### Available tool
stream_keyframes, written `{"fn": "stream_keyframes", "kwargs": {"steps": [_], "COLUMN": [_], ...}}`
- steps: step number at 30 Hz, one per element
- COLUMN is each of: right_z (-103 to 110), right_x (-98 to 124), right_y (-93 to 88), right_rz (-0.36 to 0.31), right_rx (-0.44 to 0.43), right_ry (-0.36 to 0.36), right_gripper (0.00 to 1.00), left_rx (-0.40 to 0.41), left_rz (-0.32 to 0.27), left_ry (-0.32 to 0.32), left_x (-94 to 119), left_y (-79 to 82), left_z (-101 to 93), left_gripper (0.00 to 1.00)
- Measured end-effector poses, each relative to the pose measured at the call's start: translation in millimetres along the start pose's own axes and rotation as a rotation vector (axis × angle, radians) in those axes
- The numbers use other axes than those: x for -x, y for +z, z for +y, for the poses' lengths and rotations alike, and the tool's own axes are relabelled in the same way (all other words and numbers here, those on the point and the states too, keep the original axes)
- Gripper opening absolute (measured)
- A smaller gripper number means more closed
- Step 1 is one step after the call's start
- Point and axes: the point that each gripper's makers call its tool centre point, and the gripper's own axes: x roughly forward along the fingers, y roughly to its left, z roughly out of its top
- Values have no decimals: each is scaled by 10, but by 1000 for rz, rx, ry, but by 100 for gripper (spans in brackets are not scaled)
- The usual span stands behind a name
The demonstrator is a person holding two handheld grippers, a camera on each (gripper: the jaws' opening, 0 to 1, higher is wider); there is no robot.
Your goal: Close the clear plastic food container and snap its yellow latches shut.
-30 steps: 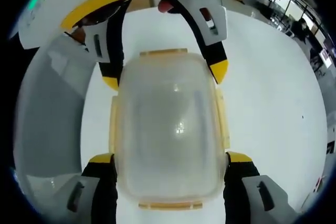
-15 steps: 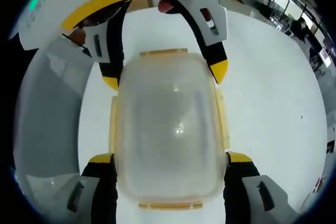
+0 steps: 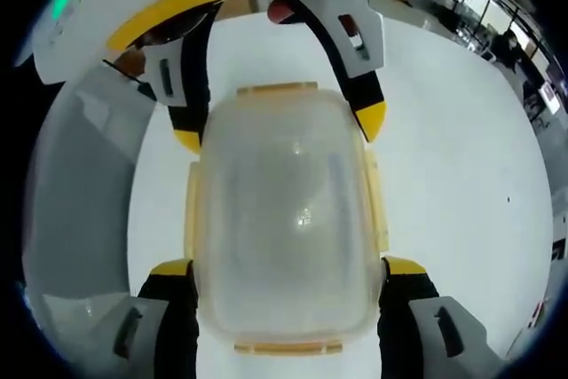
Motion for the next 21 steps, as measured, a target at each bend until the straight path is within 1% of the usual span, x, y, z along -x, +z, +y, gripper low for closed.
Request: {"fn": "stream_keyframes", "kwargs": {"steps": [6,9,10,11,21], "right_z": [-73,-119,-129,-133,-199], "right_x": [5,9,9,7,16], "right_y": [5,16,19,19,21], "right_rz": [0,-9,-10,-9,-9], "right_rx": [-7,-18,-20,-15,3], "right_ry": [-3,-7,-7,-7,-1], "right_gripper": [84,84,84,84,84], "left_rx": [-7,-50,-84,-44,-26], "left_rz": [9,29,45,35,27], "left_ry": [9,39,56,39,33], "left_x": [-20,-50,-48,-52,-52], "left_y": [-10,-44,-69,-53,-47], "left_z": [79,138,173,155,219], "left_gripper": [88,89,89,89,89]}}
